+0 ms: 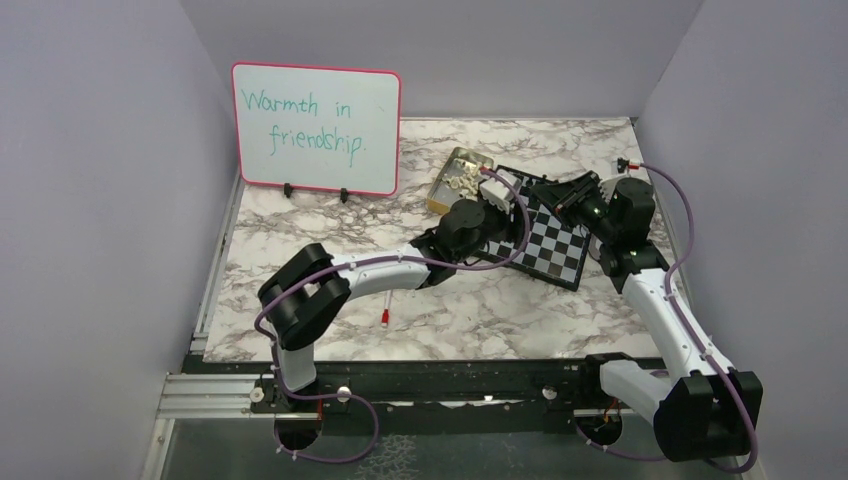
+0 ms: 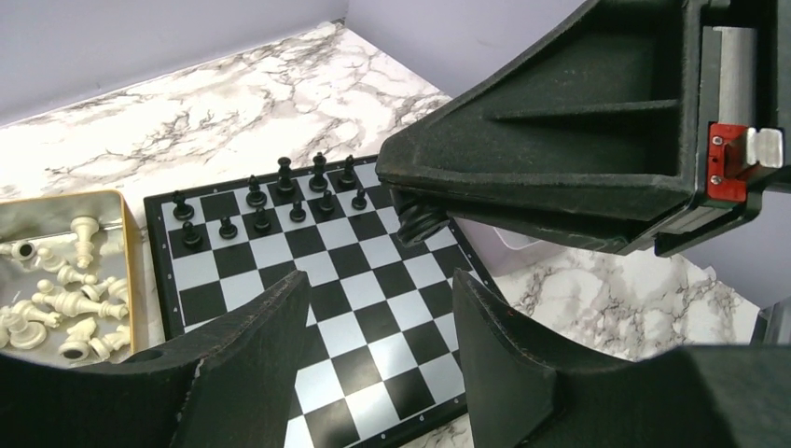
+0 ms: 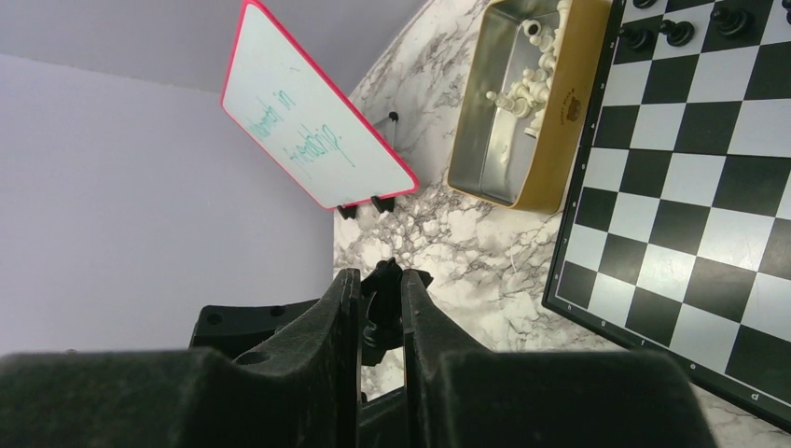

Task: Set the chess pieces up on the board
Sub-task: Pick up the chess piece from the storage box.

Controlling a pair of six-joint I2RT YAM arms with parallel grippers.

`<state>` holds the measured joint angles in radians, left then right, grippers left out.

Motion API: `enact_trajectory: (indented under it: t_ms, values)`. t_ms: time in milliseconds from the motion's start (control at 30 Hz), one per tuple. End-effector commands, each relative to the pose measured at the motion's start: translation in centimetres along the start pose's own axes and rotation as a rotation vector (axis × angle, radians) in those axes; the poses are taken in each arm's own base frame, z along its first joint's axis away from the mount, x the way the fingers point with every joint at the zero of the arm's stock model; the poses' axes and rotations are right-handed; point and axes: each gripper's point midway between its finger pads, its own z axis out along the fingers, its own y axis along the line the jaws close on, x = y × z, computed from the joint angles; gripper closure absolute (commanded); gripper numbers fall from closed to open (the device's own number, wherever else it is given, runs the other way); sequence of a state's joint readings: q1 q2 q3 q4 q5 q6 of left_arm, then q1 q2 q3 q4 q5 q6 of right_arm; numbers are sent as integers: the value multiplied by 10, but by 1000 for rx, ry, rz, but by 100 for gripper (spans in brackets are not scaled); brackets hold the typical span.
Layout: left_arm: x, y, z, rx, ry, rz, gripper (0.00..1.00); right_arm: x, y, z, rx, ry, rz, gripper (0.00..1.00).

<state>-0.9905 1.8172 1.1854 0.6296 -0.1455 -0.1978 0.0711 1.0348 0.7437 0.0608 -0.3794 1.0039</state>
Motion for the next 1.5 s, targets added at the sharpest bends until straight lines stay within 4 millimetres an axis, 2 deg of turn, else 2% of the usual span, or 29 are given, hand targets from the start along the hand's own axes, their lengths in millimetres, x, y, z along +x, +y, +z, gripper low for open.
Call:
enact_trajectory:
  t_ms: [0, 200, 367, 667, 1033, 1333, 1467]
  values:
    - [-37, -7, -10, 8, -97, -48, 41, 1, 4, -4, -19, -8, -16, 85]
    - [-51, -18, -13, 51, -117, -108, 41, 4, 0, -4, -7, -4, -9, 85]
    - [-56, -15, -10, 35, -136, -92, 41, 5, 3, -5, -32, -2, 2, 85]
    - [-50, -16, 5, 37, -134, -74, 47, 7, 8, -7, -58, 3, 20, 85]
    - [-46, -16, 12, 41, -136, -35, 48, 10, 3, -4, -59, 11, 34, 85]
    - [-42, -20, 21, 63, -137, -24, 61, 9, 12, -6, -86, 16, 34, 85]
    - [-43, -20, 19, 69, -137, -1, 71, 10, 17, -8, -99, 23, 38, 85]
